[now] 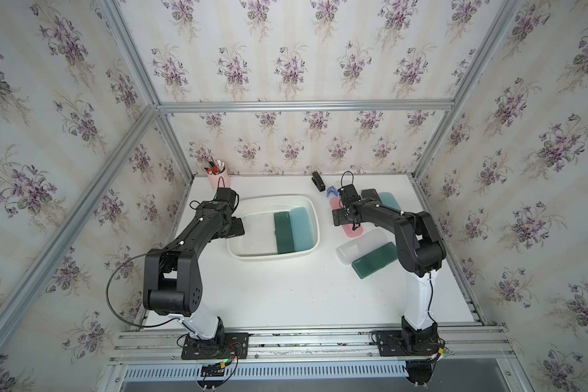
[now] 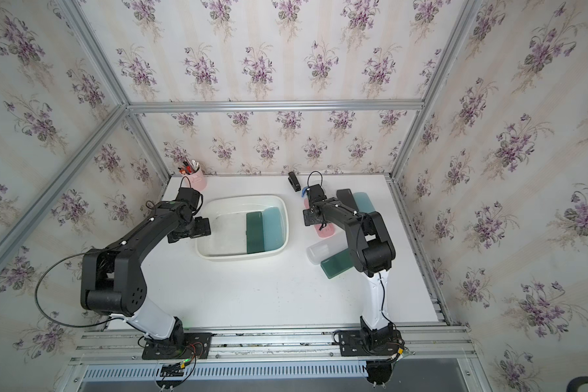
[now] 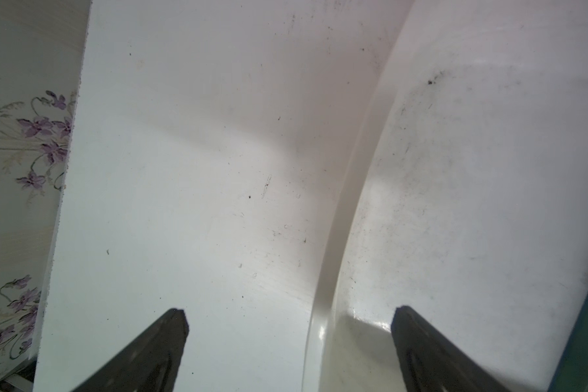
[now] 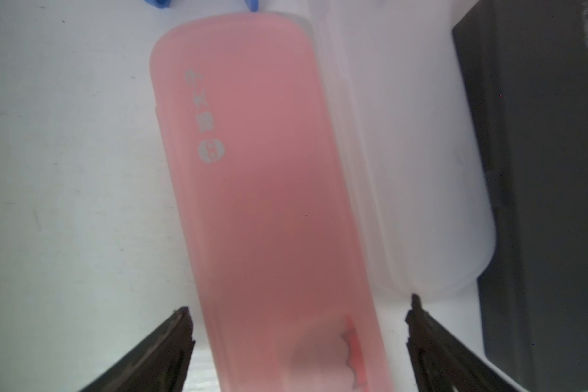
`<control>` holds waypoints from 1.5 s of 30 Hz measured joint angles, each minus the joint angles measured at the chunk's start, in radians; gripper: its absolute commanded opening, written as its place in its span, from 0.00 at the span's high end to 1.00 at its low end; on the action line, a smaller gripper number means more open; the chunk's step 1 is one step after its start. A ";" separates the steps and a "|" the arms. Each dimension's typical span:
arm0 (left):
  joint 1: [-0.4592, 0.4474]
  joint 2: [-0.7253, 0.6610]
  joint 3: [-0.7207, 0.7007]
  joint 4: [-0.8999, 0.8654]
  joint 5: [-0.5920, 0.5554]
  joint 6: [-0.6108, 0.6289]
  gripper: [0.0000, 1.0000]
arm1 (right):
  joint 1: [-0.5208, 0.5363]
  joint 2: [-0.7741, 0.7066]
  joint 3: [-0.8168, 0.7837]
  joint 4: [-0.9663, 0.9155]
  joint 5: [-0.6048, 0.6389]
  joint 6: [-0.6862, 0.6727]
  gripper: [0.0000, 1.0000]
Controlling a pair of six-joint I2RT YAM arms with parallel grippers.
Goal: Put the pencil case into the storage box
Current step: Pick up the pencil case from the center of the board.
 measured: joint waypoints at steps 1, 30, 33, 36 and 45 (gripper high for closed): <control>0.000 0.003 0.001 0.001 -0.002 0.000 0.01 | -0.002 0.007 0.004 -0.005 0.000 -0.005 0.00; -0.003 0.010 -0.011 0.002 -0.035 0.026 0.01 | 0.000 -0.112 -0.091 0.021 -0.228 0.046 0.33; -0.003 0.004 -0.013 0.003 -0.035 0.026 0.01 | 0.002 -0.188 -0.107 0.021 -0.254 0.069 0.34; -0.003 0.000 -0.013 0.004 -0.035 0.026 0.01 | 0.013 -0.257 -0.114 0.013 -0.266 0.098 0.34; -0.002 -0.021 -0.011 0.001 -0.026 0.021 0.01 | 0.279 -0.256 0.047 -0.043 -0.262 0.210 0.34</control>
